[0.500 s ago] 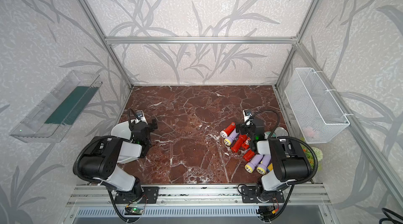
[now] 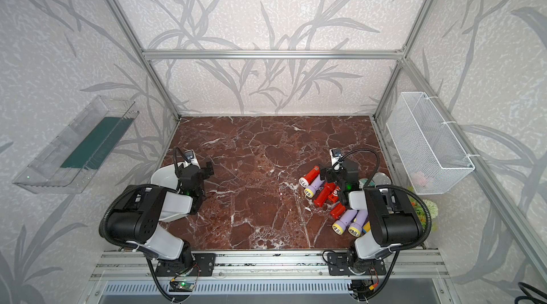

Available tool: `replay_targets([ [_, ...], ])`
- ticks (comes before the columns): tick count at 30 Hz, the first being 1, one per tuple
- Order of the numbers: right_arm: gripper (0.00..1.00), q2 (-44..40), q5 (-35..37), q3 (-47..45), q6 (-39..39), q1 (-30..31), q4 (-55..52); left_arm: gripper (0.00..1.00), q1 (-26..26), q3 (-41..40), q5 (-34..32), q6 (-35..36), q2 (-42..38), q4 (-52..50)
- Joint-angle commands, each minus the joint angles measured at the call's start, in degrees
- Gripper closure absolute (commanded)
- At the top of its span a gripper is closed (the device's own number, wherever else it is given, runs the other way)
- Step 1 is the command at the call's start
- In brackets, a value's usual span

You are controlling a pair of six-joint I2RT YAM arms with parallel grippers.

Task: Put the flashlights into the storage boxes
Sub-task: Move the storage box to the center of the board.

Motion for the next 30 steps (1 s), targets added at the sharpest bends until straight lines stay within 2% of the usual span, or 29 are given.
replay_targets([
  [1,0.01,-0.62,-0.27,0.68,-0.15,-0.20,1.38,0.01,0.23,1.12,0.24,0.31,0.10,-0.15],
  [17,0.01,-0.72,-0.06,0.78,-0.25,-0.08,0.94,0.01,0.94,1.31,0.88,-0.28,-0.38,-0.89],
  [22,0.01,-1.09,1.21,1.14,-0.52,0.50,1.02,0.01,-0.44,1.25,-2.14,0.68,-4.89,-4.22],
  [26,0.01,-5.45,2.53,5.70,-1.39,1.57,-11.83,0.01,-1.23,3.68,-4.60,0.62,-12.85,-14.88],
  [30,0.01,-9.35,8.25,11.49,0.18,2.78,-23.26,0.01,-1.22,6.87,-4.63,1.61,-20.12,-20.97],
])
